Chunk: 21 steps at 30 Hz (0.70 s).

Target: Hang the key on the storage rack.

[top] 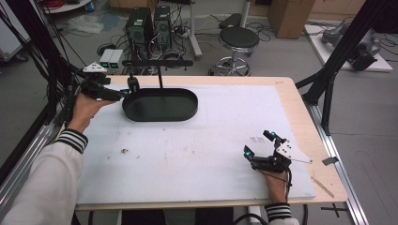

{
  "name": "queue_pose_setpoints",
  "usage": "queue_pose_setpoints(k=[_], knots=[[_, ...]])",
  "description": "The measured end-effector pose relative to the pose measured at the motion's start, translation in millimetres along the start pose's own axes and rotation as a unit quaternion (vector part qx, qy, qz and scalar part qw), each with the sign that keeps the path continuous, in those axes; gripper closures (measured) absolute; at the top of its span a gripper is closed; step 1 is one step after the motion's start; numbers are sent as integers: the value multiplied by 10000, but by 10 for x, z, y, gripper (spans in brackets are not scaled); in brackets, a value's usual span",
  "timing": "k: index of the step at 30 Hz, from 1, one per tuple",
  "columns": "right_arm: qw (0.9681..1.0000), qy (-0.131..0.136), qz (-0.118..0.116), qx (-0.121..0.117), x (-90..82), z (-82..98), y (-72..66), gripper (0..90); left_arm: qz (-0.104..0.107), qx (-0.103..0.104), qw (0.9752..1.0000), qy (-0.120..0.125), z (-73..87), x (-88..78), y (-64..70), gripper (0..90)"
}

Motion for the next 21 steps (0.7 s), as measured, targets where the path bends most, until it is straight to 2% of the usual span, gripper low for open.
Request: queue_pose_setpoints(k=[3,6,7,9,12,16,20,21], knots=[[10000,-5,-4,9,-1,0,0,3,99,39,9997,241,94,-133,64,17],[10000,4,0,-13,1,-1,-1,3,57,229,9987,447,236,-259,129,17],[10000,18,-4,-41,4,-3,0,3,94,175,9983,556,289,-303,150,17],[10000,4,19,-85,3,-2,1,3,105,241,9970,723,399,-391,202,17],[10000,9,12,-80,4,-2,0,3,178,173,9941,1057,553,-524,301,17],[10000,5,26,-85,6,-2,0,3,322,177,9880,1502,762,-672,488,17],[10000,0,30,-85,6,-1,-8,3,487,78,9824,1802,1030,-767,625,17],[10000,-6,43,-88,6,-1,-10,3,507,44,9818,1830,1098,-784,648,17]])
Point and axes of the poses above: each handheld gripper's, and its own axes: x roughly forward along the jaws, z roughly out of its underside, y roughly to its right, the point moved 6 cm from there along x, roughly forward along the jaws, and after that the axes turned 2 degrees about -y, right-handed, at the moved point
